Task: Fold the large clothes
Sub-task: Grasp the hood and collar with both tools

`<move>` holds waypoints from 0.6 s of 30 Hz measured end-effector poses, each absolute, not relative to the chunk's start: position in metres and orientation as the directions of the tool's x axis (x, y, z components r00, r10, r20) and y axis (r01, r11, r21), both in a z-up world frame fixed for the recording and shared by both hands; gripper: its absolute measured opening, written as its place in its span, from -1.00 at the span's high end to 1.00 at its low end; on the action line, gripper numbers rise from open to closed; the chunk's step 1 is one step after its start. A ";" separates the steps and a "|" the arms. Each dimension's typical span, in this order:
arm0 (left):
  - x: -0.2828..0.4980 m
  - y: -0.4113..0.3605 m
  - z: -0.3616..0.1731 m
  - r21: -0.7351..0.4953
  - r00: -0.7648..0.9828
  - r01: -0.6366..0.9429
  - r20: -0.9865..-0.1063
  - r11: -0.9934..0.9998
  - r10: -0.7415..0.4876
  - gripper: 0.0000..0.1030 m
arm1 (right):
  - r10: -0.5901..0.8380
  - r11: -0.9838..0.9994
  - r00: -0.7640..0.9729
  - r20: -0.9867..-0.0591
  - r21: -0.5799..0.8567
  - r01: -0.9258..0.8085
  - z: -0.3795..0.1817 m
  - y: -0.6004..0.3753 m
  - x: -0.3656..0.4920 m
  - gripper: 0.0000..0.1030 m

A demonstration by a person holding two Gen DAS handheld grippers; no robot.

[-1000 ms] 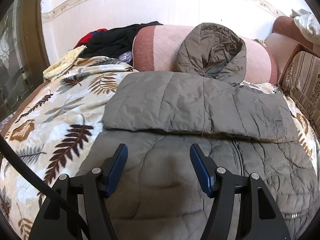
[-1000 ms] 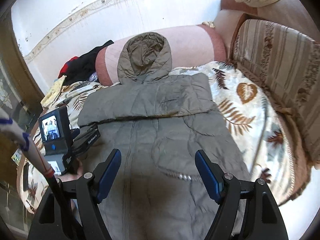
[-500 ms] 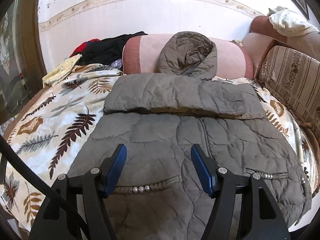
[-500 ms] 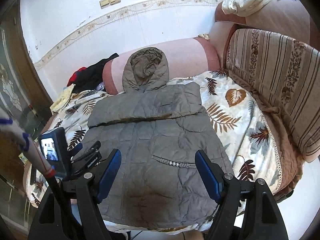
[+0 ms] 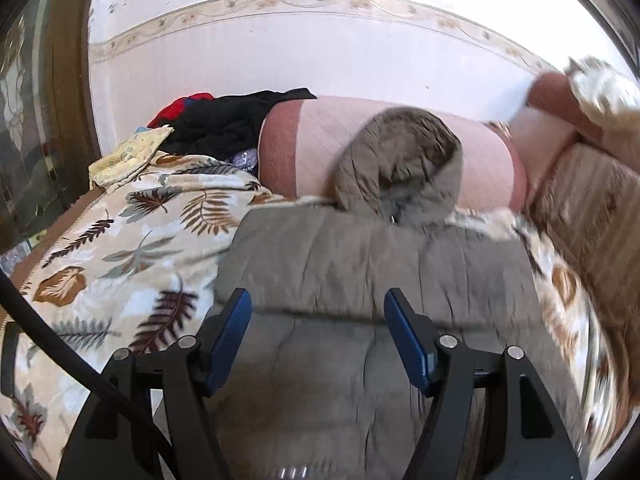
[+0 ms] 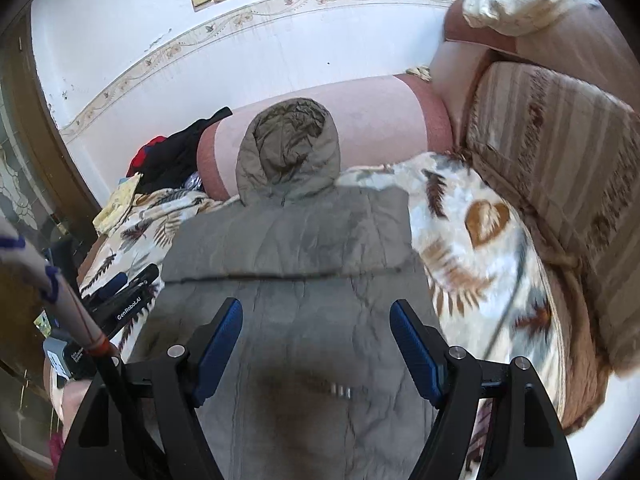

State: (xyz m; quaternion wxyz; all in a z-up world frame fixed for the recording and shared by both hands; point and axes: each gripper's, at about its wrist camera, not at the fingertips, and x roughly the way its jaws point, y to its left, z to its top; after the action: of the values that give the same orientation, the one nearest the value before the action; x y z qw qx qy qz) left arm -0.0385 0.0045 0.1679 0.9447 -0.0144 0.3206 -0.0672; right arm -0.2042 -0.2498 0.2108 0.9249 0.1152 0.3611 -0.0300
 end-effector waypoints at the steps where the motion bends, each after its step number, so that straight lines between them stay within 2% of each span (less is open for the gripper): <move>1: -0.028 0.004 0.165 -0.079 0.785 0.113 -0.604 0.990 -0.138 -0.35 | 0.034 0.974 0.739 -0.672 0.188 0.126 0.218 -0.252 -0.185 -0.56; 7: 0.010 0.008 0.134 -0.084 0.768 0.079 -0.630 0.993 -0.114 -0.35 | -0.030 0.990 0.731 -0.682 0.078 0.114 0.231 -0.261 -0.052 -0.56; 8: 0.013 0.010 0.129 -0.085 0.767 0.081 -0.630 0.993 -0.117 -0.35 | -0.053 0.990 0.718 -0.694 0.057 0.128 0.226 -0.264 -0.022 -0.56; 11: 0.014 0.014 0.122 -0.026 0.798 0.067 -0.599 0.997 -0.069 -0.35 | -0.004 0.980 0.692 -0.722 0.135 0.147 0.208 -0.281 0.060 -0.56; 18: 0.024 0.021 0.118 -0.013 0.816 0.049 -0.577 0.999 -0.047 -0.35 | -0.108 0.974 0.662 -0.741 0.054 0.219 0.165 -0.293 0.191 -0.56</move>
State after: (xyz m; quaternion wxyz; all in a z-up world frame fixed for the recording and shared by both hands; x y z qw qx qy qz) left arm 0.0239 0.0214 0.1176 0.9528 0.0014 0.3027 -0.0251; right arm 0.1913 -0.2932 0.1646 0.9090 0.0694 0.4009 -0.0899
